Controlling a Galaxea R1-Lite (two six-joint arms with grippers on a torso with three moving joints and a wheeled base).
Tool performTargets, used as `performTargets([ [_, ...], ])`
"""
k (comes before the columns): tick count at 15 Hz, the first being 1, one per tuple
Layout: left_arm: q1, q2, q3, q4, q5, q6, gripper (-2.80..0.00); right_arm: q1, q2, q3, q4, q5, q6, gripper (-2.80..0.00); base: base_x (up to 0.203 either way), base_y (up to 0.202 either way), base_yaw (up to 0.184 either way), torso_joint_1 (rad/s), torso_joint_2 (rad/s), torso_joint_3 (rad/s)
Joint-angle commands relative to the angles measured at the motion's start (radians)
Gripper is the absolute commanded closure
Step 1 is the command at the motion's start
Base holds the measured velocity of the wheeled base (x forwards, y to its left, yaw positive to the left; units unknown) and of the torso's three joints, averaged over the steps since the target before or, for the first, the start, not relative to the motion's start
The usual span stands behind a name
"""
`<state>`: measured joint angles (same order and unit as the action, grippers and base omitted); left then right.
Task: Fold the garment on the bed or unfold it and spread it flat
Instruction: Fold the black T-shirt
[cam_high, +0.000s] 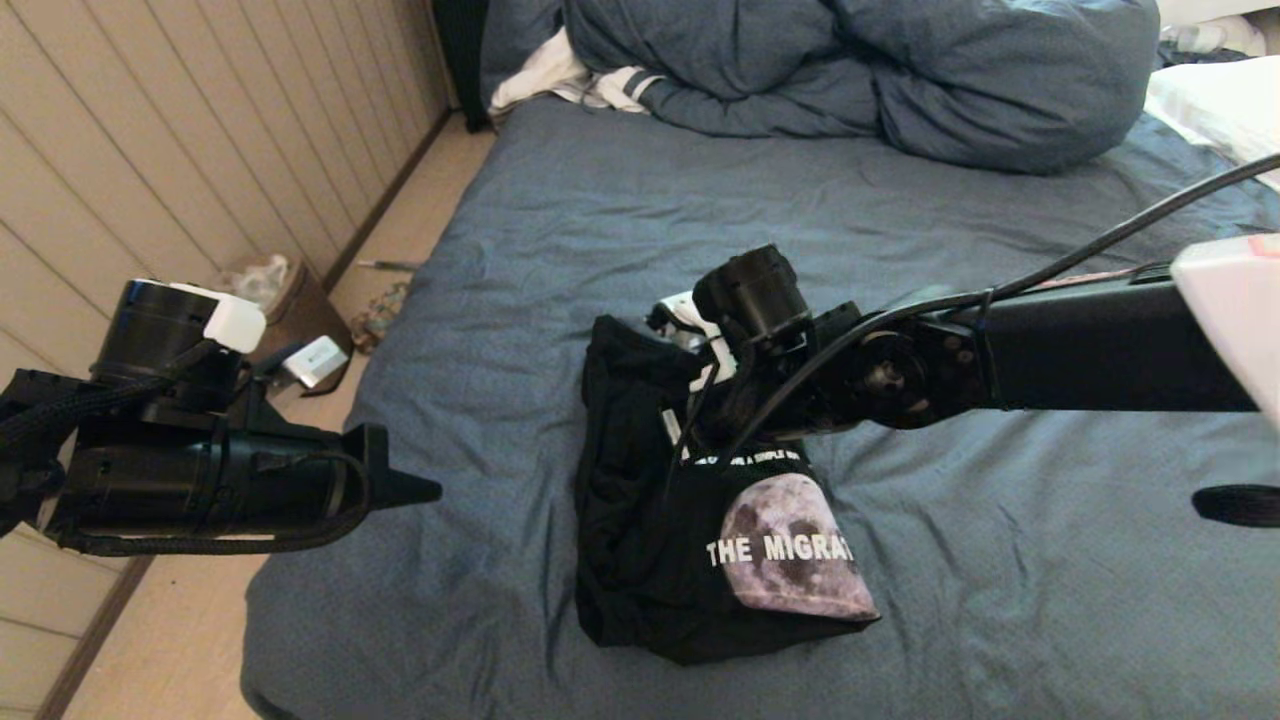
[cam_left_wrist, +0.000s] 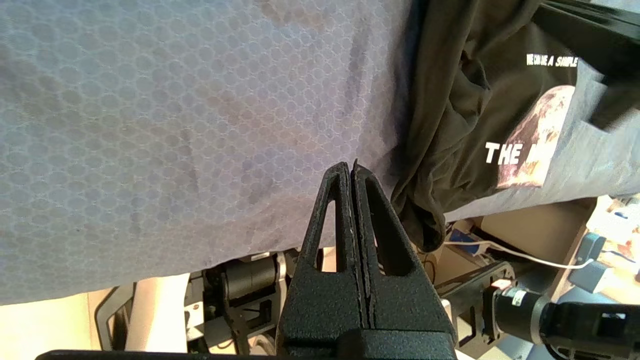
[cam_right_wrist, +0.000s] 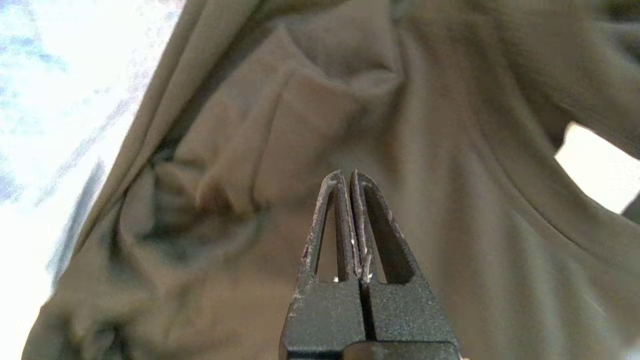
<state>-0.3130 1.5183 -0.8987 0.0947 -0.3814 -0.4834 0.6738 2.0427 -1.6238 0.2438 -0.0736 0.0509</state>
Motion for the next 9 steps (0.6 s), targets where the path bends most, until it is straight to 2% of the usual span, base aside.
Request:
performTargets([
  [1, 0.0, 0.011, 0.0, -0.003, -0.002, -0.003, 0.0, 0.02, 0.094, -0.054, -0.002, -0.001, 0.0, 0.0, 0.0, 0.0, 0.0, 0.0, 0.0, 0.0],
  [6, -0.001, 0.022, 0.001, -0.013, -0.002, -0.003, 0.0, 0.087, 0.221, -0.259, -0.036, 0.001, 0.004, 0.0, 0.0, 0.0, 0.0, 0.0, 0.0, 0.0],
  [9, -0.014, 0.026, 0.004, -0.017, -0.001, -0.003, 0.0, 0.118, 0.262, -0.291, -0.223, -0.003, -0.001, 0.0, 0.0, 0.0, 0.0, 0.0, 0.0, 0.0],
])
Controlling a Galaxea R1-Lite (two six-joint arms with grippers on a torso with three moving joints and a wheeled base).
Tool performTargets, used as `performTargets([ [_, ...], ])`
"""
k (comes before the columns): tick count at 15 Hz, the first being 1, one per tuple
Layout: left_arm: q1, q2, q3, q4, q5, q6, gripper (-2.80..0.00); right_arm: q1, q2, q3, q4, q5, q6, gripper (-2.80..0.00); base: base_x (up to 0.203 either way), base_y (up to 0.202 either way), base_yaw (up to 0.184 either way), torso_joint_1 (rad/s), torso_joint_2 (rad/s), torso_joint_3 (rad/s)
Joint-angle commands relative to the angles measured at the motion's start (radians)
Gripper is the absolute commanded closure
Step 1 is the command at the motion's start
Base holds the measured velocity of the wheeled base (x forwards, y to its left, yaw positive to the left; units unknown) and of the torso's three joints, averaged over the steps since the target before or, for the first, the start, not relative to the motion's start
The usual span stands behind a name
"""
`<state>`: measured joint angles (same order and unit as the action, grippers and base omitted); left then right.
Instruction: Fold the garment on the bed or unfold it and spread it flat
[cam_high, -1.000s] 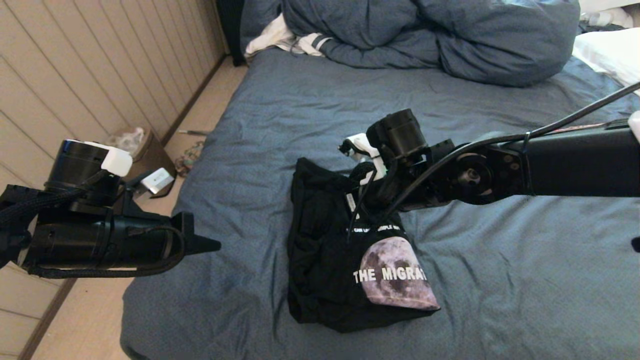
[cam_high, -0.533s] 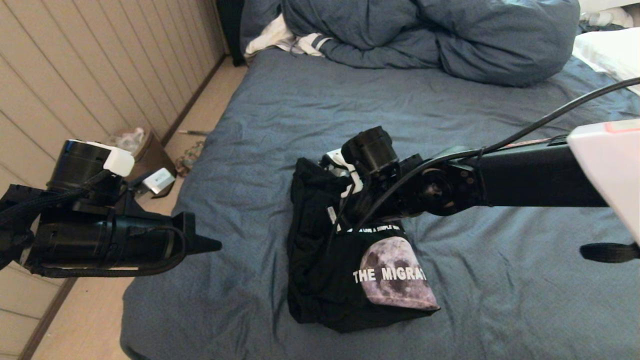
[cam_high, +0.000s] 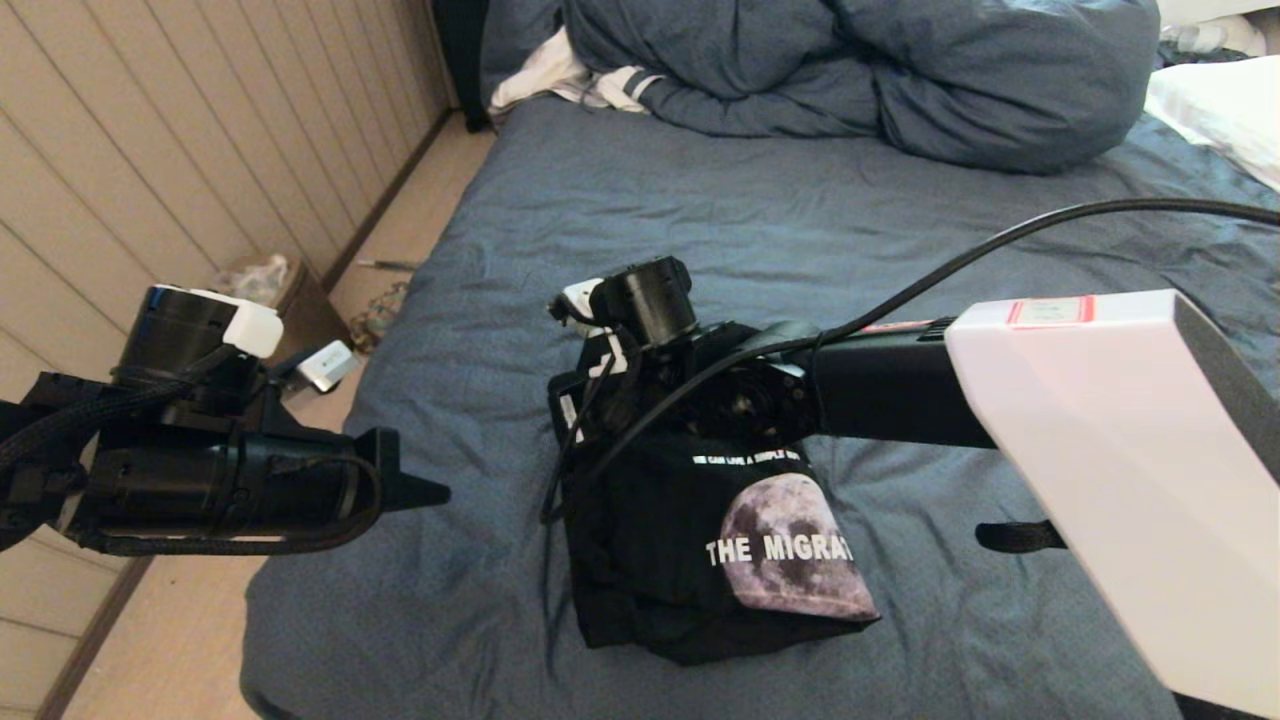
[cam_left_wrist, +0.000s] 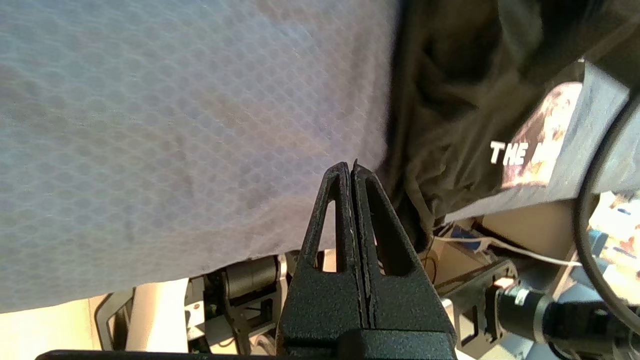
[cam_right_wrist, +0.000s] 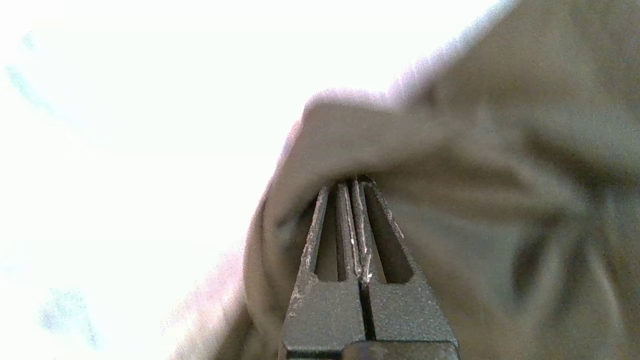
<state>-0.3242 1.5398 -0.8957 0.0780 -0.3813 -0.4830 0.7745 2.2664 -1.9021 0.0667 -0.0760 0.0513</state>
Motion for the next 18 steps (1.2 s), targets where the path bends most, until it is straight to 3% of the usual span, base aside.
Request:
performTargets([
  [1, -0.003, 0.005, 0.001, -0.003, -0.001, -0.003, 0.0, 0.039, 0.042, -0.015, -0.061, -0.002, -0.005, 0.0, 0.0, 0.0, 0.0, 0.0, 0.0, 0.0],
  [7, -0.003, -0.015, 0.001, -0.004, 0.002, 0.001, 0.0, 0.056, -0.066, 0.013, -0.056, -0.002, -0.007, 0.0, 0.0, 0.0, 0.0, 0.0, 0.0, 0.0],
  [10, -0.003, -0.107, 0.0, -0.004, 0.014, 0.008, 0.0, 0.036, -0.218, 0.087, -0.049, -0.014, -0.01, 0.0, 0.0, 0.0, 0.0, 0.0, 0.0, 0.0],
  [12, 0.002, -0.224, -0.006, 0.005, 0.039, 0.016, 0.0, 0.019, -0.358, 0.15, -0.01, -0.071, -0.012, 0.0, 0.0, 0.0, 0.0, 0.0, 0.0, 0.0],
  [13, 0.012, -0.297, -0.008, 0.019, 0.078, 0.034, 0.0, 0.01, -0.443, 0.199, 0.014, -0.109, -0.012, 0.0, 0.0, 0.0, 0.0, 0.0, 0.0, 0.0],
  [15, 0.034, -0.452, -0.005, 0.084, 0.223, 0.115, 0.0, -0.011, -0.629, 0.341, 0.037, -0.167, -0.012, 0.0, 0.0, 0.0, 0.0, 0.0, 0.0, 0.0],
  [18, 0.053, -0.737, -0.013, 0.272, 0.391, 0.19, 0.0, -0.042, -0.974, 0.636, 0.053, -0.241, -0.009, 0.0, 0.0, 0.0, 0.0, 0.0, 0.0, 0.0],
])
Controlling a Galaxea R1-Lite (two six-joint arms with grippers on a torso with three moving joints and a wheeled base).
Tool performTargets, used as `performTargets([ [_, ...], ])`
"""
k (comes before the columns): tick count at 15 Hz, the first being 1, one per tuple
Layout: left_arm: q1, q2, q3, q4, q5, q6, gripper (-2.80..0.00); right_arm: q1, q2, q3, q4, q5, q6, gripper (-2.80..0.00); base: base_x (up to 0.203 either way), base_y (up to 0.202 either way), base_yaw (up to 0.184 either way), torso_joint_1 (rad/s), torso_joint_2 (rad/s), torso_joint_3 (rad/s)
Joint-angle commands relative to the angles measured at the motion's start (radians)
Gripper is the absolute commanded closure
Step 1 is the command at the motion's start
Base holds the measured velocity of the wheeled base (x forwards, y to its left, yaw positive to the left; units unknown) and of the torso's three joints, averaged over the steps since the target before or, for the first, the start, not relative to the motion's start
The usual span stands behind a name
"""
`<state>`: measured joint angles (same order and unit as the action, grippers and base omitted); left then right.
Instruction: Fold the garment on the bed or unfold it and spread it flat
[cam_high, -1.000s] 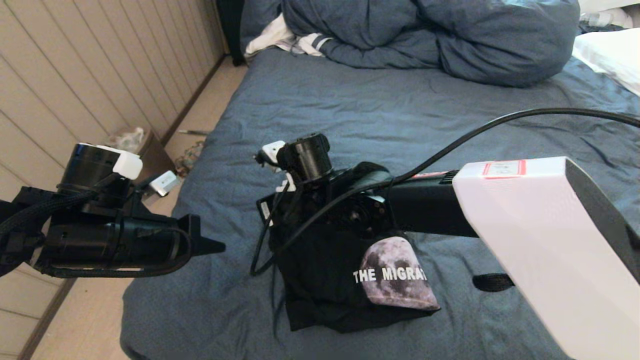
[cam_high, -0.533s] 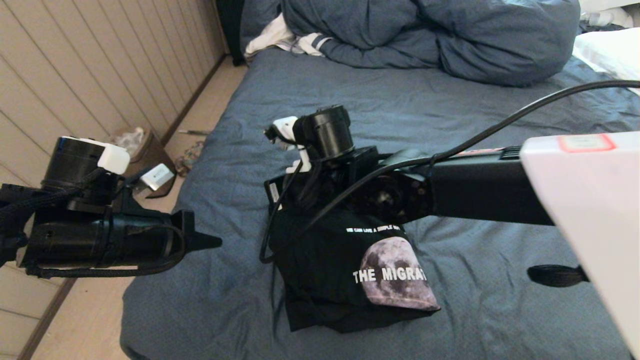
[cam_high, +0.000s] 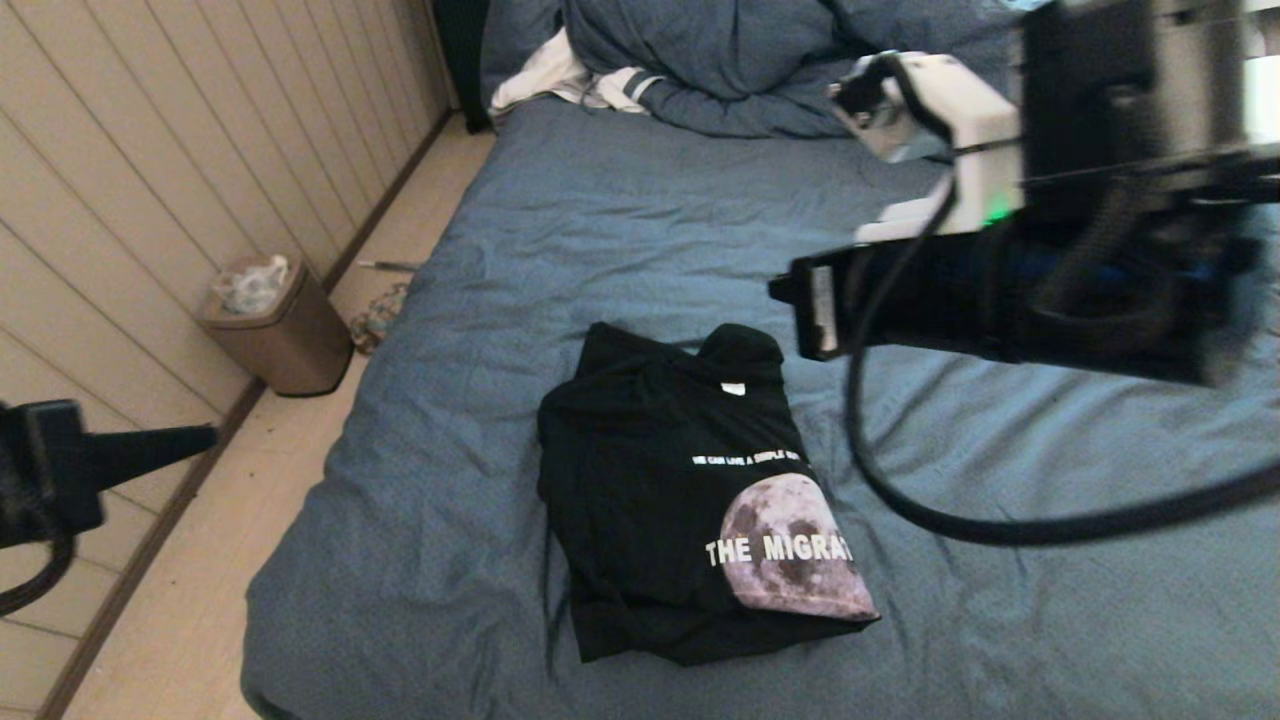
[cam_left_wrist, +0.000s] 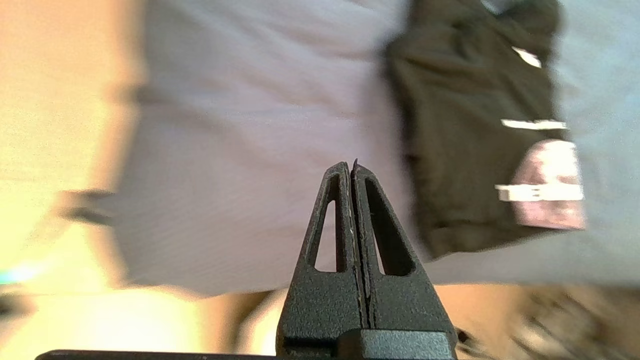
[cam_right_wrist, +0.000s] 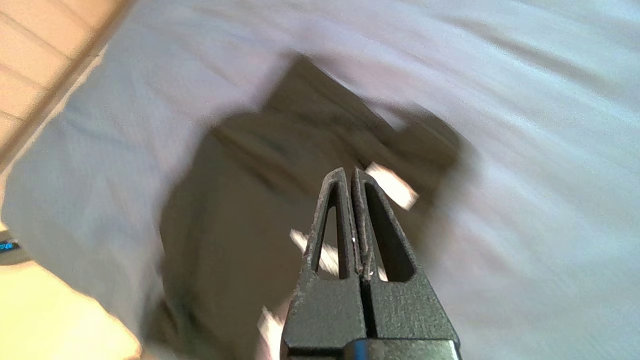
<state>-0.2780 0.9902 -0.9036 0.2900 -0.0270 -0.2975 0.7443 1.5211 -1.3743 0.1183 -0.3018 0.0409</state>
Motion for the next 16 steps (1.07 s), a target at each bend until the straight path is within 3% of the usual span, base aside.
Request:
performTargets([
  [1, 0.01, -0.278, -0.01, 0.148, 0.067, 0.017, 0.0, -0.032, -0.351, 0.221, 0.007, -0.057, 0.0, 0.0, 0.0, 0.0, 0.0, 0.0, 0.0, 0.0],
  [4, 0.034, -0.477, 0.007, 0.376, 0.172, 0.014, 0.0, -0.176, -0.679, 0.496, 0.074, -0.151, 0.004, 0.0, 0.0, 0.0, 0.0, 0.0, 0.0, 0.0],
  [7, 0.091, -0.608, 0.133, 0.427, 0.211, -0.004, 0.0, -0.463, -0.932, 0.7, 0.163, -0.19, 0.011, 0.0, 0.0, 0.0, 0.0, 0.0, 0.0, 0.0],
  [9, 0.129, -0.69, 0.254, 0.411, 0.213, 0.021, 0.0, -0.561, -1.096, 0.828, 0.18, -0.157, 0.011, 0.0, 0.0, 0.0, 0.0, 0.0, 0.0, 0.0],
  [11, 0.149, -0.709, 0.4, 0.311, 0.219, 0.046, 0.0, -0.63, -1.237, 0.945, 0.171, -0.016, 0.019, 0.0, 0.0, 0.0, 0.0, 0.0, 0.0, 0.0],
  [14, 0.156, -0.715, 0.651, 0.023, 0.238, 0.123, 0.0, -0.716, -1.305, 1.124, 0.101, 0.36, -0.034, 0.0, 0.0, 0.0, 0.0, 0.0, 0.0, 0.0],
  [16, 0.16, -0.717, 0.767, -0.101, 0.335, 0.186, 0.0, -0.74, -1.342, 1.216, 0.062, 0.432, -0.05, 0.0, 0.0, 0.0, 0.0, 0.0, 0.0, 0.0],
])
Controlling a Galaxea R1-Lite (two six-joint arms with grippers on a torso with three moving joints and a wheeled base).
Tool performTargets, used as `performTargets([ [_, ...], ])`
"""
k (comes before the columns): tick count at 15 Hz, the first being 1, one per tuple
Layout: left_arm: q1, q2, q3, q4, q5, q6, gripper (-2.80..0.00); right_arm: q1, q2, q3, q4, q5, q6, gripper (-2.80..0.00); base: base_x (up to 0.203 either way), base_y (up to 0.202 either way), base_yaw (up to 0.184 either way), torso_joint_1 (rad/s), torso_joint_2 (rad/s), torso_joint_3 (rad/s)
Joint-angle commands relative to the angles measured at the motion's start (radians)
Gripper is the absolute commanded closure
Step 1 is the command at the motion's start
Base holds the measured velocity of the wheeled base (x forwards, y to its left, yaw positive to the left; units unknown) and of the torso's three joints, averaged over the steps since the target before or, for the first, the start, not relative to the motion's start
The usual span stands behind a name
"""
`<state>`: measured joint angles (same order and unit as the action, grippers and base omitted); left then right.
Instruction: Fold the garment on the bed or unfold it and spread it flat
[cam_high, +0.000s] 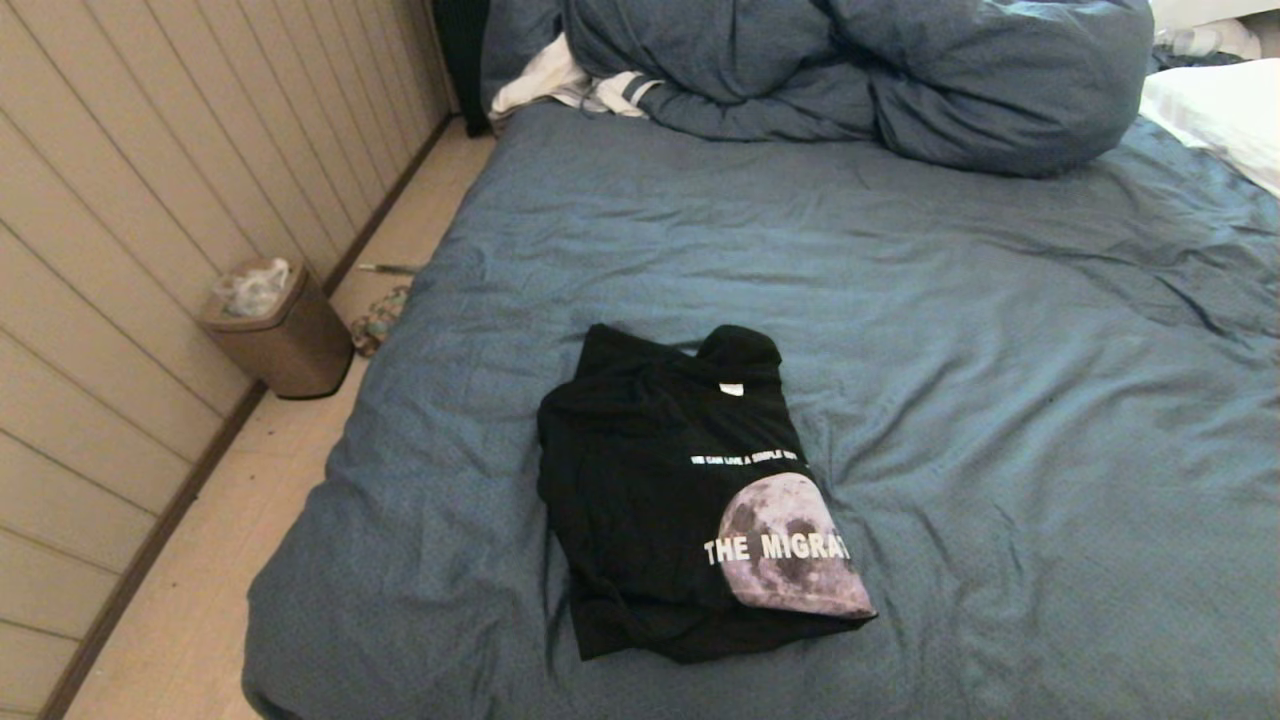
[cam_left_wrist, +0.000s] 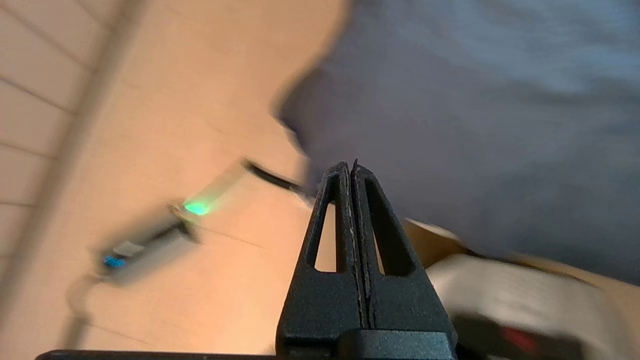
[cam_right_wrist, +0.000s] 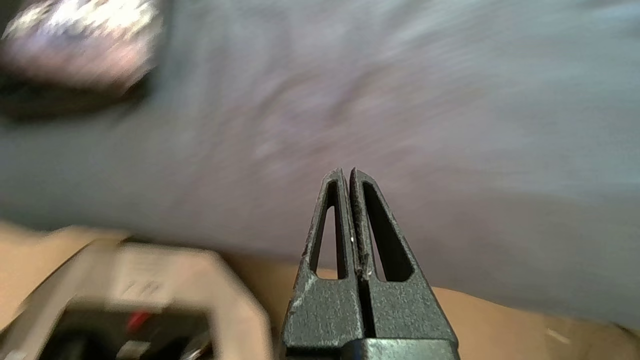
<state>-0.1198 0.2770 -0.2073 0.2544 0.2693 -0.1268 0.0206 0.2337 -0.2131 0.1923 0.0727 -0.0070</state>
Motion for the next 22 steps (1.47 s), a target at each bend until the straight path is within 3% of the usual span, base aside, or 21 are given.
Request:
performTargets([
  [1, 0.018, -0.004, 0.091, -0.09, 0.067, 0.03, 0.0, -0.018, -0.087, 0.102, -0.041, 0.09, 0.004, 0.0, 0.0, 0.0, 0.0, 0.0, 0.0, 0.0],
  [2, 0.049, -0.011, 0.092, -0.091, 0.067, 0.045, 0.0, -0.02, -0.111, 0.124, -0.064, 0.126, 0.014, 0.0, 0.0, 0.0, 0.0, 0.0, 0.0, 0.0],
  [5, 0.11, -0.18, 0.095, -0.06, 0.015, 0.134, 0.0, -0.021, -0.163, 0.127, -0.077, 0.127, -0.005, 0.0, 0.0, 0.0, 0.0, 0.0, 0.0, 0.0],
  [7, 0.121, -0.276, 0.092, -0.031, -0.135, 0.19, 0.0, -0.021, -0.226, 0.128, -0.081, 0.123, -0.068, 0.0, 0.0, 0.0, 0.0, 0.0, 0.0, 0.0],
  [8, 0.124, -0.278, 0.096, -0.031, -0.161, 0.219, 0.0, -0.021, -0.231, 0.136, -0.107, 0.099, -0.095, 0.0, 0.0, 0.0, 0.0, 0.0, 0.0, 0.0],
  [10, 0.124, -0.281, 0.129, -0.111, -0.19, 0.229, 0.0, -0.021, -0.234, 0.148, -0.14, 0.099, -0.062, 0.0, 0.0, 0.0, 0.0, 0.0, 0.0, 0.0],
  [12, 0.124, -0.28, 0.198, -0.265, -0.273, 0.234, 0.0, -0.021, -0.234, 0.149, -0.145, 0.099, -0.063, 0.0, 0.0, 0.0, 0.0, 0.0, 0.0, 0.0],
  [16, 0.123, -0.277, 0.243, -0.33, -0.289, 0.223, 0.0, -0.021, -0.232, 0.146, -0.132, 0.06, -0.113, 0.0, 0.0, 0.0, 0.0, 0.0, 0.0, 0.0],
  [19, 0.123, -0.277, 0.243, -0.334, -0.278, 0.177, 0.0, -0.021, -0.233, 0.156, -0.135, -0.131, -0.125, 0.0, 0.0, 0.0, 0.0, 0.0, 0.0, 0.0],
  [22, 0.123, -0.277, 0.243, -0.33, -0.275, 0.178, 0.0, -0.021, -0.232, 0.209, -0.179, -0.063, -0.124, 0.0, 0.0, 0.0, 0.0, 0.0, 0.0, 0.0],
])
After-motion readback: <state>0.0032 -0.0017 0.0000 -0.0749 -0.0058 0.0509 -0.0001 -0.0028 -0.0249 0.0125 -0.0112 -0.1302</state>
